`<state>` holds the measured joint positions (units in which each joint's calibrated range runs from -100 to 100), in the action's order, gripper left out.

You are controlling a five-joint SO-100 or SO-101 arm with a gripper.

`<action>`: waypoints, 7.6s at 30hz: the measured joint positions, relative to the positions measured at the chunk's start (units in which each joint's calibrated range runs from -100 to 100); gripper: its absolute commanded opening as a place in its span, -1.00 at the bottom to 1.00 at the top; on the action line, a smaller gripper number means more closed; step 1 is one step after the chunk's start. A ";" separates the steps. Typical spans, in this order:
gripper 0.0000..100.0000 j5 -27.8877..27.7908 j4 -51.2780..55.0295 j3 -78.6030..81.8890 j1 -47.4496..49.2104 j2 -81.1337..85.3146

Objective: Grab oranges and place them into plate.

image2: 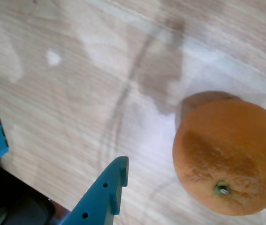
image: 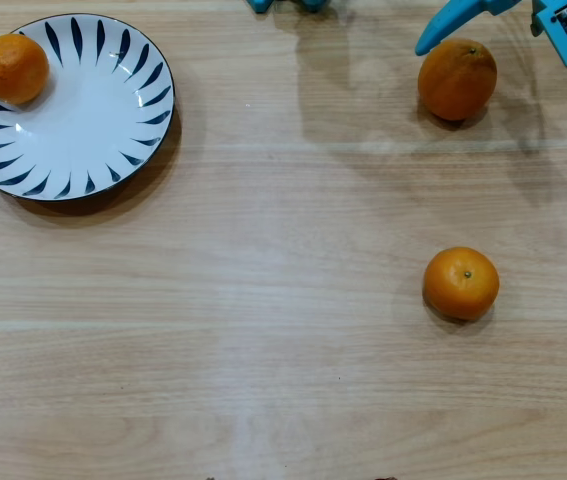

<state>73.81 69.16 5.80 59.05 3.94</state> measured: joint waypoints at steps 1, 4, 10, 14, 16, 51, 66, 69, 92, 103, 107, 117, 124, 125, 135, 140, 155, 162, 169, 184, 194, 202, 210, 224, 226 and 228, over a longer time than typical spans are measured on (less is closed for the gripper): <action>0.33 0.00 -0.17 0.18 0.00 0.00; 0.33 0.00 -1.89 3.28 -0.42 0.00; 0.33 0.00 -12.49 13.46 -1.44 0.00; 0.33 0.52 -15.59 17.35 -1.52 0.00; 0.33 1.72 -16.02 18.95 -1.52 0.00; -0.28 2.66 -34.88 32.14 -1.77 1.27; -0.27 -1.36 -28.77 32.23 -2.87 8.13; -0.27 -3.29 -19.21 29.57 -5.23 11.68; -0.27 -29.79 23.17 -1.15 -38.58 34.36; -0.27 -41.31 24.12 1.06 -65.26 39.44; -0.28 -42.57 21.45 6.37 -73.20 39.44; -0.28 -47.21 -1.55 25.59 -87.55 38.68; -0.28 -47.47 -9.22 26.65 -89.15 26.07; -0.28 -47.47 -9.99 26.65 -89.66 23.78; -0.28 -47.52 -10.85 16.29 -98.78 4.40; -0.26 -47.57 -11.02 14.25 -98.69 1.69; 0.20 -46.79 -11.11 12.48 -98.52 1.86; 0.20 -46.48 -11.11 12.04 -95.91 1.86; -0.05 -44.71 -8.01 7.88 -86.45 7.02; -0.91 -36.31 -3.19 6.82 -51.50 21.92; -0.90 -26.55 -3.10 6.11 -29.38 26.49; -0.88 -25.51 1.29 -19.21 -27.35 9.06; -0.89 -25.46 12.23 -60.20 -28.45 -18.96; -0.89 -23.89 4.82 -58.70 -31.74 -35.89; -0.89 -23.89 1.21 -55.87 -31.83 -36.65; -0.88 -23.89 -1.38 -53.92 -31.91 -37.16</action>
<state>49.92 67.79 -48.12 27.14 -33.22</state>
